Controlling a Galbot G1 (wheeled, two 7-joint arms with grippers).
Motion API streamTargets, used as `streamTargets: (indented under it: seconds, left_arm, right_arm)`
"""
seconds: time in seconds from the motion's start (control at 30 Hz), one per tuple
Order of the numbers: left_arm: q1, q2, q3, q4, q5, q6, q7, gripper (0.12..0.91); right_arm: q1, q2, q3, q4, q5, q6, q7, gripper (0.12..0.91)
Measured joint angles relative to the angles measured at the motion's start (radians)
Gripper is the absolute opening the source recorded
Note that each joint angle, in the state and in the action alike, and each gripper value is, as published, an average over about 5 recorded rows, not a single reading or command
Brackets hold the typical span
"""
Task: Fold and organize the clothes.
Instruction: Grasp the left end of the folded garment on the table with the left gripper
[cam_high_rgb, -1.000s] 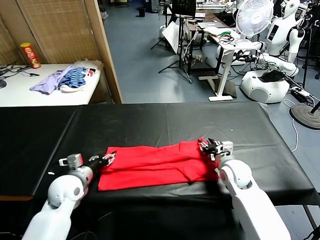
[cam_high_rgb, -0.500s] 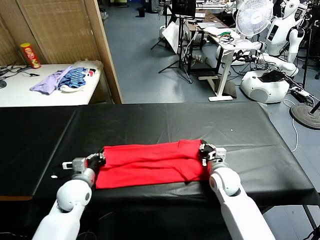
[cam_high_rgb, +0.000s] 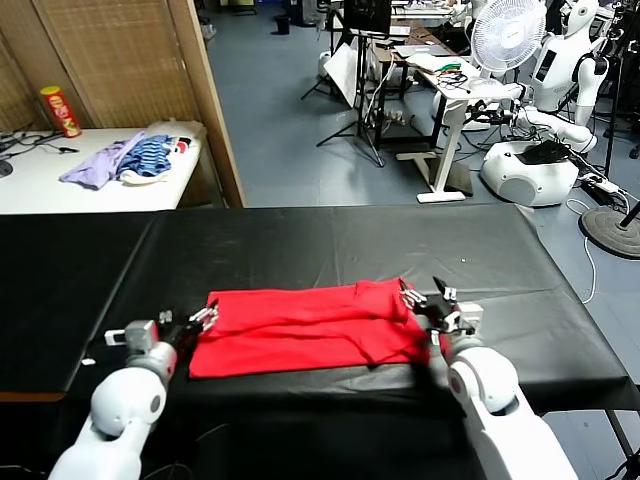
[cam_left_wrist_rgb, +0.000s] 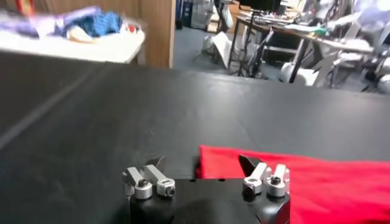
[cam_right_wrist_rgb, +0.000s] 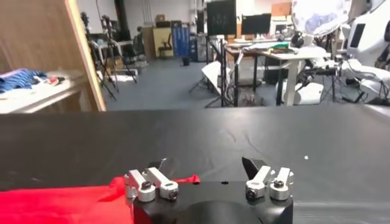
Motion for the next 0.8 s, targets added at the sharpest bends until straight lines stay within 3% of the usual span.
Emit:
streamTargets:
  seconds: [0.17,0.23,0.6,0.8]
  left_arm:
    - [0.064,-0.035,-0.013,-0.022,-0.003,-0.01,0.007,0.787]
    - [0.079,-0.047,-0.012,-0.023,0.004,-0.015,0.012,0.745]
    - [0.088,-0.102,0.0,-0.018,0.043,-0.021,0.023,0.187]
    - [0.087,-0.078,-0.001,-0.018,0.244,-0.072,0.052,0.158]
  right_arm:
    - [-0.015,0.002,-0.003,0.037,0.0,0.0,0.001,0.798]
    - [-0.02,0.002,-0.003,0.049,-0.001,0.001,0.001,0.798]
    - [-0.057,0.005,0.006,0.087,-0.032,0.015,0.0,0.798]
    - [-0.072,0.011,0.017,0.109,-0.041,0.003,0.004,0.798]
